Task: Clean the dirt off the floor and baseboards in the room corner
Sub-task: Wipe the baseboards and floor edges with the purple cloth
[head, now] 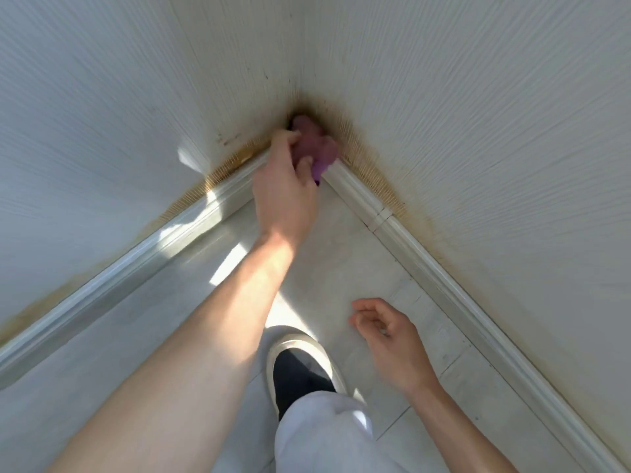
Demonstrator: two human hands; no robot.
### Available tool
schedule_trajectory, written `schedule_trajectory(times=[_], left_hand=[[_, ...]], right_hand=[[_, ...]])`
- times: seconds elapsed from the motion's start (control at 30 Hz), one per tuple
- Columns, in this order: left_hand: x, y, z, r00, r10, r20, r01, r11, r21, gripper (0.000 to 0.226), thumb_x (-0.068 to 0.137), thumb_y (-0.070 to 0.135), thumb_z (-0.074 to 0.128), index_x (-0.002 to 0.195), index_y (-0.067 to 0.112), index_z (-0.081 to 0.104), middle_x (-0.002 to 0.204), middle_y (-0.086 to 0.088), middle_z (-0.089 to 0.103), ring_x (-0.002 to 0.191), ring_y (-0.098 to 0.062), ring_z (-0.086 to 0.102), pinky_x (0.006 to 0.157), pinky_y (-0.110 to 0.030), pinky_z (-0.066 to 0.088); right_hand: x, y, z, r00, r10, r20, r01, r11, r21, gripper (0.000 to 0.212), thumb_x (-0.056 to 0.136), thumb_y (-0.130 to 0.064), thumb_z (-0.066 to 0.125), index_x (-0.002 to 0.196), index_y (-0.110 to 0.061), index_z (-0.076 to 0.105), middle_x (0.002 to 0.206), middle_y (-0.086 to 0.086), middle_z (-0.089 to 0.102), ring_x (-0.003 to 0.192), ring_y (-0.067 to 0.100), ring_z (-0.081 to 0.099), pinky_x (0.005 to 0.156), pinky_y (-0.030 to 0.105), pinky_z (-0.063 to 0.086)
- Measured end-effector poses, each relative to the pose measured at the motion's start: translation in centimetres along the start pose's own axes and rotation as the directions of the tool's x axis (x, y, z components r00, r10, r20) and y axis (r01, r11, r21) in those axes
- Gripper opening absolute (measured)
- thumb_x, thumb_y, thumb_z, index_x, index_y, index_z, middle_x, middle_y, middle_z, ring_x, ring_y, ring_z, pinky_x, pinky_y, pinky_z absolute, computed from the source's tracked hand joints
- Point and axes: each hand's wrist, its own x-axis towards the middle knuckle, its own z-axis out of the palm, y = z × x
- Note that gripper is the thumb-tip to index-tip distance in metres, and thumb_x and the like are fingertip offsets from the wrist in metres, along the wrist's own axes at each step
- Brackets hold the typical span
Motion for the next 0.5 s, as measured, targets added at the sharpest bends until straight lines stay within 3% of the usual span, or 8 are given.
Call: schedule_trajectory(times=[0.03,0.17,0.27,0.33,0.37,0.43,0.5], left_hand=[[0.5,0.3,0.6,1.0,-0.014,-0.026,0.014,1.0,0.001,0.03,0.089,0.002,0.057,0.118,0.008,0.062,0.097,-0.006,0.074,0.086,-0.021,0.064,0.069,-0.027,0.038],[-3.6,1.0,3.4,0.966,0.076,0.247,-0.09,0.995,0.046,0.028,0.09,0.002,0.054,0.116,0.012,0.058,0.088,-0.005,0.072,0.077,-0.03,0.067,0.069,-0.041,0.053],[-8.0,0.5,3.3,0.838,0.254,0.483,-0.29,0.957,-0.001,0.03,0.091,0.008,0.054,0.114,0.026,0.05,0.092,0.001,0.074,0.079,-0.027,0.071,0.073,-0.044,0.056],[-9.6,1.1,2.2,0.773,0.315,0.551,-0.36,0.932,-0.027,0.031,0.093,0.009,0.056,0.116,0.028,0.048,0.092,0.002,0.073,0.075,-0.026,0.07,0.07,-0.042,0.057],[-9.4,1.3,1.6,0.791,0.303,0.532,-0.335,0.941,-0.037,0.032,0.093,0.01,0.055,0.119,0.026,0.051,0.09,0.001,0.073,0.074,-0.025,0.07,0.07,-0.039,0.058],[-8.0,1.6,0.2,0.902,0.154,0.404,-0.144,0.988,-0.054,0.033,0.094,0.006,0.057,0.124,0.019,0.06,0.087,0.003,0.073,0.075,-0.013,0.067,0.074,-0.021,0.053],[-5.1,1.4,-1.5,0.988,-0.039,0.146,0.05,0.996,-0.073,0.029,0.092,0.0,0.059,0.117,0.015,0.064,0.083,0.016,0.068,0.077,0.005,0.061,0.072,-0.002,0.04]], right_hand=[[-0.1,0.2,-0.4,1.0,0.002,-0.013,-0.002,1.0,0.005,0.017,0.099,-0.017,0.064,0.105,-0.032,0.071,0.099,-0.008,0.075,0.099,0.008,0.068,0.09,0.02,0.053],[-0.4,0.5,-0.9,0.999,0.015,-0.03,-0.014,1.0,0.025,0.018,0.099,-0.017,0.063,0.104,-0.032,0.072,0.098,-0.009,0.076,0.099,0.007,0.069,0.093,0.027,0.055],[-0.4,0.5,-0.1,1.0,0.024,-0.003,-0.024,1.0,0.016,0.018,0.1,-0.014,0.063,0.105,-0.029,0.072,0.098,-0.011,0.076,0.097,0.005,0.069,0.093,0.025,0.054],[-0.5,0.3,0.5,1.0,0.007,0.013,-0.007,1.0,0.029,0.016,0.1,-0.015,0.062,0.108,-0.026,0.072,0.1,-0.009,0.076,0.098,0.007,0.069,0.093,0.024,0.053],[-0.5,0.1,0.8,1.0,-0.008,0.02,0.007,0.999,0.035,0.016,0.1,-0.015,0.062,0.108,-0.025,0.072,0.1,-0.009,0.076,0.098,0.007,0.069,0.092,0.022,0.053],[-0.6,0.0,0.6,1.0,-0.018,0.02,0.018,0.999,0.03,0.016,0.101,-0.016,0.061,0.108,-0.027,0.071,0.098,-0.009,0.075,0.095,0.005,0.068,0.087,0.015,0.05],[-0.5,-0.1,0.2,1.0,-0.027,0.01,0.027,1.0,0.01,0.016,0.101,-0.016,0.061,0.107,-0.028,0.071,0.098,-0.01,0.075,0.094,0.002,0.067,0.084,0.011,0.049]])
